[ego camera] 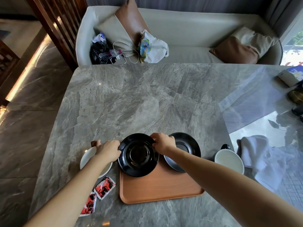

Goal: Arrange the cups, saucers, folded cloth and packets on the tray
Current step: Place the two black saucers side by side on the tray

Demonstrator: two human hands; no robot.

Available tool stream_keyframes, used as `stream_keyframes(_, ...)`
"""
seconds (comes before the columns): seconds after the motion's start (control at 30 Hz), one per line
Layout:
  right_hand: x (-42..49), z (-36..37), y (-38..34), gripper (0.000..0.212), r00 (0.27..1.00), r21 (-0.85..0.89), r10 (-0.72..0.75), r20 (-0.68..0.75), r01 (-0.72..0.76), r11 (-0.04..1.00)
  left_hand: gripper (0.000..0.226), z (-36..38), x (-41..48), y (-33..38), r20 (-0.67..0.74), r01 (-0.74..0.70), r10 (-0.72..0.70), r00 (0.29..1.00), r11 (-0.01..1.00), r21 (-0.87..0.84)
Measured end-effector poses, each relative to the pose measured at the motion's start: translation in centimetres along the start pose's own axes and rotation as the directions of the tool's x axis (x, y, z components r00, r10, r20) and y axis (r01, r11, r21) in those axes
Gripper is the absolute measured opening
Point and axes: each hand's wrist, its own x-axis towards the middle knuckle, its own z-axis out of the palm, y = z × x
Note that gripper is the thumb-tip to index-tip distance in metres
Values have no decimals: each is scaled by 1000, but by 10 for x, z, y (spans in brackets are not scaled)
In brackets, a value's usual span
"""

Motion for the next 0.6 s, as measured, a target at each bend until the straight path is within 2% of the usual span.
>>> stream_keyframes(0.1,0,2,0,37,1000,-5,0,-15,0,1000,5,2,3,-3,-22,-6,6,1000,1000,-10)
stream_keyframes(0.4,-1,4,-1,37,999,-33,-15,-34,14,999,22,4,8,-2,-24,12,-12,1000,1000,-8)
stream_keyframes(0.6,-2,7,-1,30,995,-26,-61,-80,59,998,22,6,6,2,-51,16,-12,999,997,72)
